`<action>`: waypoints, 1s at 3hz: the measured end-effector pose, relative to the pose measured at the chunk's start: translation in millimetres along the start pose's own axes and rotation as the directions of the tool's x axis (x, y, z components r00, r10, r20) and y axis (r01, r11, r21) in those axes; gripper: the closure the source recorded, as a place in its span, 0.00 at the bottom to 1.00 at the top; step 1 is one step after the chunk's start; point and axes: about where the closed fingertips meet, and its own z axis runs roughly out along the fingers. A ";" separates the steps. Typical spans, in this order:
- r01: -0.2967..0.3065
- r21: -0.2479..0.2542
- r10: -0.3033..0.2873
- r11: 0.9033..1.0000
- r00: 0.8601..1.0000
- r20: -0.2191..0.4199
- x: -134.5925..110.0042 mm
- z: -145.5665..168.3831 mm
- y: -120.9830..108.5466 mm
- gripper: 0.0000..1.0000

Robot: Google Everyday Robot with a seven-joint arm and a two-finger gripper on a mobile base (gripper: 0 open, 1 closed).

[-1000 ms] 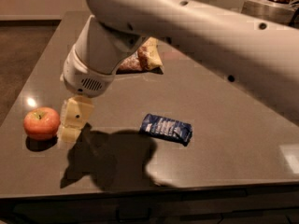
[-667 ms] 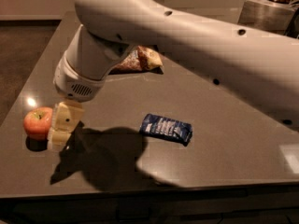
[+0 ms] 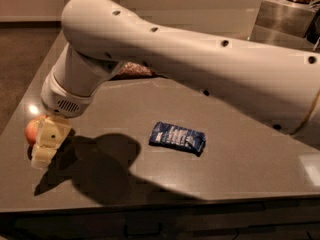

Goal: Move apple near rxbar blueberry

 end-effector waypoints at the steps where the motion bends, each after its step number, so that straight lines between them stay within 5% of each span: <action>1: -0.008 -0.007 0.008 1.000 1.000 0.003 -1.4 10.0 -2.0 0.00; 3: -0.029 -0.056 0.027 0.998 0.999 -0.025 5.1 15.2 -7.3 0.41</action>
Offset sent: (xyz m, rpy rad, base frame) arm 0.0061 0.0159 -0.0214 -0.0555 0.0572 0.0060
